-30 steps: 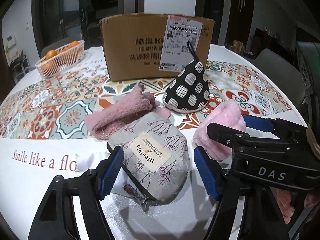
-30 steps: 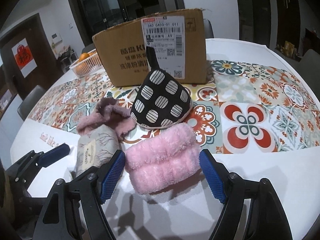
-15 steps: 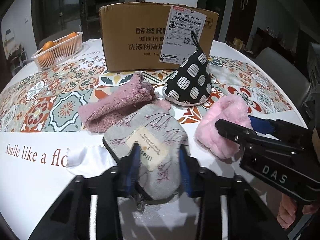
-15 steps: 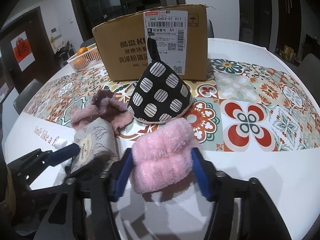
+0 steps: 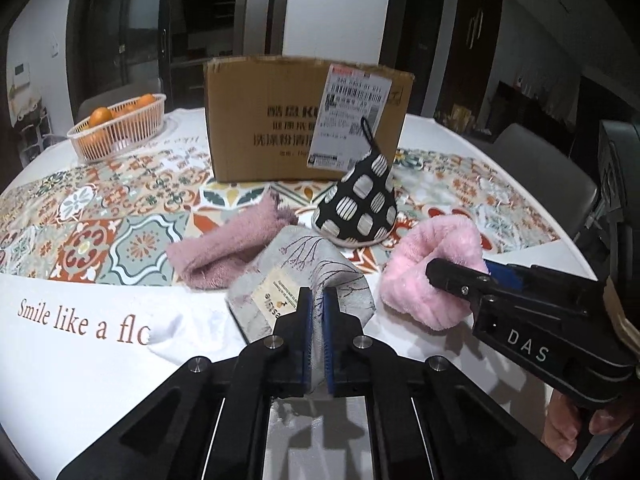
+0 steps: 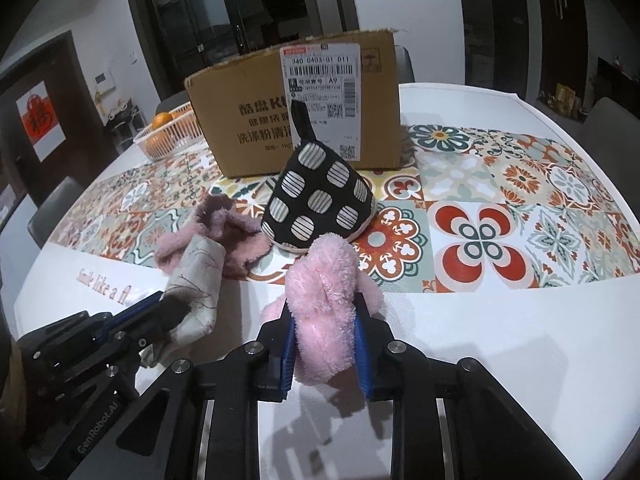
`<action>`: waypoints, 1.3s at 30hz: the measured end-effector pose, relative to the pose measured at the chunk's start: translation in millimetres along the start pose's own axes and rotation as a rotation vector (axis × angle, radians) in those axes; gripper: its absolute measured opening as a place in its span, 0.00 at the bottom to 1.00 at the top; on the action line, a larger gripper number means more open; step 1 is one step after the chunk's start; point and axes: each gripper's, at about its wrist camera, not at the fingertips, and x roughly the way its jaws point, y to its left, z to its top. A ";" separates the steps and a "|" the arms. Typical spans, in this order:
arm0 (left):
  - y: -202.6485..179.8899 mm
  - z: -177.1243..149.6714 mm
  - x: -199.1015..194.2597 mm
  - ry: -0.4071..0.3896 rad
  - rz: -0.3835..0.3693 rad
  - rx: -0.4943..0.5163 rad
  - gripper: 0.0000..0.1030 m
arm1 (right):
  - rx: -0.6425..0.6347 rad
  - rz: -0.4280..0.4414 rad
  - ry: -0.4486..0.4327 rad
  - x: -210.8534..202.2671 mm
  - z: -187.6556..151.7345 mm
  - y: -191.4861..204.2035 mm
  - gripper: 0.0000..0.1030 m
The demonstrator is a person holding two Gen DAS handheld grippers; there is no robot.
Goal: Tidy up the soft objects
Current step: 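Grasp the grey pouch with the left tool while the right tool grasps the pink fuzzy item, then carry the grey pouch and pink fuzzy item into the box and release both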
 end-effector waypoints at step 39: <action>5.4 66.9 -85.7 -0.337 -0.053 -0.029 0.06 | 0.025 0.020 -0.341 -95.8 56.5 28.4 0.25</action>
